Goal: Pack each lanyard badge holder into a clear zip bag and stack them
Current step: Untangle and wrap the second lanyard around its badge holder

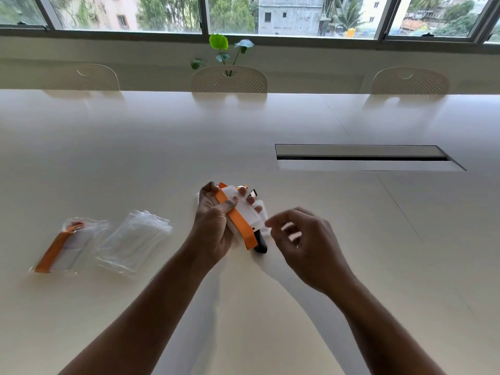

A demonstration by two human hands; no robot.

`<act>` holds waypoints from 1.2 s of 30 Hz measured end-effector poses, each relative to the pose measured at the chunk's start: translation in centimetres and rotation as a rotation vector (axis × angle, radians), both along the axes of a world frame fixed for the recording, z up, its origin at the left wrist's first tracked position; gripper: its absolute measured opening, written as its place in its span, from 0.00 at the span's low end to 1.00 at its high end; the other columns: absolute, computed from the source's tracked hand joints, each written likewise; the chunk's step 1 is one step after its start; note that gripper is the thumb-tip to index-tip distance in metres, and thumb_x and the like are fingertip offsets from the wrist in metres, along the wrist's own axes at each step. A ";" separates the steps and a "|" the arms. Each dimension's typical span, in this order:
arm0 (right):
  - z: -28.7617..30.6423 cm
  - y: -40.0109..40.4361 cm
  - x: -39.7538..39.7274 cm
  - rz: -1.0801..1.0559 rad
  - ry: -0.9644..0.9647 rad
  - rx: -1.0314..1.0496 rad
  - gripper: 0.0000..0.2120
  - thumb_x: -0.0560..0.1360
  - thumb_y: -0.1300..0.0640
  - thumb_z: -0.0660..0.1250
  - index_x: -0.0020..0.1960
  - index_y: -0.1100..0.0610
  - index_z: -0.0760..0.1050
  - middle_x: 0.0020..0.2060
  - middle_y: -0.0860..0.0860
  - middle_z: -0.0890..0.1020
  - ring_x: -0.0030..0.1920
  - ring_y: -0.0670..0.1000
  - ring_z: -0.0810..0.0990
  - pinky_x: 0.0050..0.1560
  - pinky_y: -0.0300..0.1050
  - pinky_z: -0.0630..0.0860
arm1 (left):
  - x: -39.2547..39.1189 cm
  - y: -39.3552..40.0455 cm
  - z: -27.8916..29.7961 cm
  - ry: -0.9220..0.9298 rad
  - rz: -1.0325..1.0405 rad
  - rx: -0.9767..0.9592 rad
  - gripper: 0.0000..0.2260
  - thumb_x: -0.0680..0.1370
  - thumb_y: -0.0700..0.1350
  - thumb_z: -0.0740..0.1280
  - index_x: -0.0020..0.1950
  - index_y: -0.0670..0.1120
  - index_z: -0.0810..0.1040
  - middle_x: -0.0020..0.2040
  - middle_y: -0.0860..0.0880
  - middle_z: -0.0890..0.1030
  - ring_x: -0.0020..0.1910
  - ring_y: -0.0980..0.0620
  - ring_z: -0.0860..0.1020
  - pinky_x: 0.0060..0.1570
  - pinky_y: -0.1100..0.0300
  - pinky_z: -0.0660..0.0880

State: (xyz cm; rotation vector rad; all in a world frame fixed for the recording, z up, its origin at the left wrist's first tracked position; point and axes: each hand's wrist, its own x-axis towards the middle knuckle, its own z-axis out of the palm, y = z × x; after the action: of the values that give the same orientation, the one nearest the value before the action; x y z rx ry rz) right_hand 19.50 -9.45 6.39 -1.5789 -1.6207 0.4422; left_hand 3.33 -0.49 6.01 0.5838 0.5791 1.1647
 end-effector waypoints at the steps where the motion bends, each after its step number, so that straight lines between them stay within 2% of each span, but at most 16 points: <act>1: 0.0 0.1 -0.2 0.059 0.018 0.102 0.10 0.77 0.60 0.73 0.51 0.45 0.86 0.48 0.40 0.83 0.47 0.41 0.83 0.44 0.34 0.78 | 0.1 0.0 0.1 0.006 0.001 -0.014 0.15 0.82 0.30 0.58 0.50 0.52 0.70 0.48 0.41 0.82 0.46 0.41 0.83 0.45 0.39 0.83; 3: -0.1 0.1 -0.7 0.178 -0.069 0.260 0.13 0.76 0.64 0.74 0.55 0.48 0.87 0.53 0.44 0.84 0.53 0.44 0.83 0.51 0.36 0.79 | 0.4 -0.2 0.1 0.009 0.009 -0.043 0.15 0.82 0.30 0.58 0.50 0.51 0.70 0.51 0.39 0.81 0.45 0.41 0.84 0.39 0.44 0.83; 5: -0.7 0.3 -1.1 0.238 -0.230 0.347 0.12 0.77 0.62 0.74 0.58 0.50 0.86 0.57 0.46 0.86 0.58 0.48 0.83 0.57 0.40 0.79 | 0.7 -0.3 0.2 0.016 0.041 -0.078 0.15 0.82 0.29 0.58 0.51 0.50 0.69 0.52 0.38 0.81 0.46 0.40 0.84 0.37 0.46 0.83; 8: -1.7 0.5 -1.2 0.225 -0.280 0.441 0.10 0.78 0.60 0.73 0.58 0.52 0.87 0.56 0.47 0.87 0.55 0.49 0.85 0.55 0.44 0.81 | 1.0 -0.6 0.7 -0.004 0.059 -0.142 0.13 0.82 0.31 0.58 0.52 0.50 0.70 0.46 0.41 0.85 0.39 0.44 0.87 0.31 0.48 0.82; 10: -2.1 0.6 -1.1 0.203 -0.266 0.520 0.08 0.78 0.59 0.74 0.56 0.53 0.87 0.54 0.47 0.87 0.53 0.49 0.86 0.52 0.45 0.82 | 1.3 -0.8 0.9 -0.021 0.062 -0.185 0.10 0.84 0.34 0.58 0.53 0.50 0.69 0.50 0.40 0.82 0.37 0.45 0.87 0.30 0.48 0.82; 12: -2.4 0.6 -0.9 0.182 -0.252 0.578 0.06 0.78 0.58 0.75 0.54 0.54 0.87 0.53 0.47 0.87 0.52 0.49 0.86 0.49 0.46 0.82 | 1.4 -1.1 1.1 -0.016 0.055 -0.189 0.06 0.85 0.39 0.59 0.59 0.49 0.70 0.54 0.38 0.80 0.41 0.43 0.86 0.32 0.48 0.83; 14: -2.5 0.6 -0.6 0.149 -0.179 0.590 0.07 0.77 0.59 0.76 0.54 0.54 0.87 0.52 0.47 0.88 0.51 0.47 0.86 0.47 0.45 0.82 | 1.3 -1.3 1.0 0.013 0.016 -0.164 0.13 0.84 0.45 0.60 0.67 0.44 0.66 0.58 0.36 0.78 0.52 0.39 0.83 0.41 0.46 0.84; 16: -2.3 0.7 0.0 0.096 0.007 0.530 0.10 0.74 0.61 0.79 0.54 0.53 0.87 0.49 0.45 0.88 0.47 0.43 0.86 0.45 0.41 0.82 | 0.9 -1.6 0.5 0.134 -0.028 -0.112 0.21 0.81 0.50 0.62 0.70 0.43 0.64 0.63 0.38 0.78 0.59 0.41 0.80 0.56 0.44 0.79; 18: -2.0 0.8 0.8 0.032 0.242 0.384 0.12 0.71 0.62 0.80 0.53 0.50 0.87 0.45 0.42 0.88 0.43 0.42 0.87 0.45 0.36 0.81 | 0.6 -2.2 -0.3 0.363 -0.078 0.002 0.25 0.76 0.54 0.64 0.69 0.45 0.66 0.65 0.42 0.79 0.65 0.45 0.79 0.68 0.46 0.72; 19: -1.8 1.0 1.3 0.010 0.373 0.285 0.14 0.70 0.63 0.81 0.51 0.49 0.87 0.43 0.43 0.89 0.42 0.43 0.87 0.45 0.35 0.81 | 0.4 -2.5 -0.9 0.492 -0.088 0.072 0.24 0.76 0.55 0.65 0.69 0.46 0.68 0.65 0.43 0.79 0.66 0.46 0.78 0.70 0.48 0.70; 21: -1.5 1.5 2.9 0.009 0.628 0.100 0.13 0.67 0.62 0.82 0.48 0.50 0.87 0.42 0.48 0.89 0.42 0.47 0.88 0.46 0.38 0.83 | 0.3 -3.1 -2.0 0.693 -0.075 0.217 0.16 0.80 0.51 0.66 0.66 0.50 0.70 0.64 0.44 0.79 0.66 0.47 0.77 0.68 0.53 0.72; 23: -1.7 1.9 4.9 0.043 0.760 -0.045 0.13 0.63 0.59 0.82 0.47 0.54 0.87 0.42 0.55 0.89 0.41 0.51 0.87 0.43 0.42 0.84 | 0.3 -3.4 -3.2 0.835 -0.021 0.376 0.11 0.82 0.45 0.67 0.63 0.53 0.71 0.64 0.45 0.77 0.65 0.49 0.77 0.64 0.59 0.74; 26: -2.4 2.1 7.6 0.094 0.751 -0.256 0.17 0.59 0.56 0.82 0.46 0.59 0.87 0.42 0.59 0.88 0.40 0.54 0.87 0.40 0.42 0.84 | 0.6 -3.9 -4.7 1.025 0.035 0.626 0.13 0.80 0.43 0.69 0.63 0.54 0.76 0.63 0.52 0.77 0.65 0.54 0.74 0.62 0.65 0.71; 29: -3.6 2.0 9.4 0.103 0.651 -0.432 0.23 0.59 0.57 0.82 0.50 0.65 0.83 0.42 0.59 0.88 0.43 0.55 0.89 0.38 0.40 0.83 | 1.6 -4.8 -6.0 1.153 -0.058 0.840 0.14 0.79 0.45 0.71 0.64 0.55 0.78 0.60 0.56 0.78 0.64 0.57 0.73 0.60 0.67 0.69; 33: -5.1 1.9 10.2 0.089 0.570 -0.509 0.23 0.60 0.57 0.83 0.50 0.67 0.81 0.41 0.58 0.88 0.43 0.56 0.89 0.38 0.42 0.83 | 2.7 -5.2 -7.6 1.319 -0.133 0.996 0.16 0.80 0.49 0.69 0.68 0.54 0.77 0.67 0.53 0.79 0.74 0.55 0.67 0.72 0.57 0.66; 36: -5.8 1.8 10.1 0.062 0.489 -0.471 0.21 0.60 0.53 0.82 0.47 0.64 0.84 0.39 0.57 0.88 0.40 0.54 0.88 0.39 0.42 0.83 | 3.1 -5.3 -8.3 1.418 -0.113 1.100 0.17 0.82 0.51 0.65 0.72 0.55 0.74 0.69 0.53 0.78 0.78 0.54 0.63 0.79 0.53 0.56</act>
State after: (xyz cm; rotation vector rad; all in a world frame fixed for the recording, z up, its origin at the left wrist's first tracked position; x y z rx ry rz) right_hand 29.56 -7.69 0.58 -1.5839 -1.2390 1.2119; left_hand 6.44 -5.74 -2.34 2.4307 1.0124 0.7169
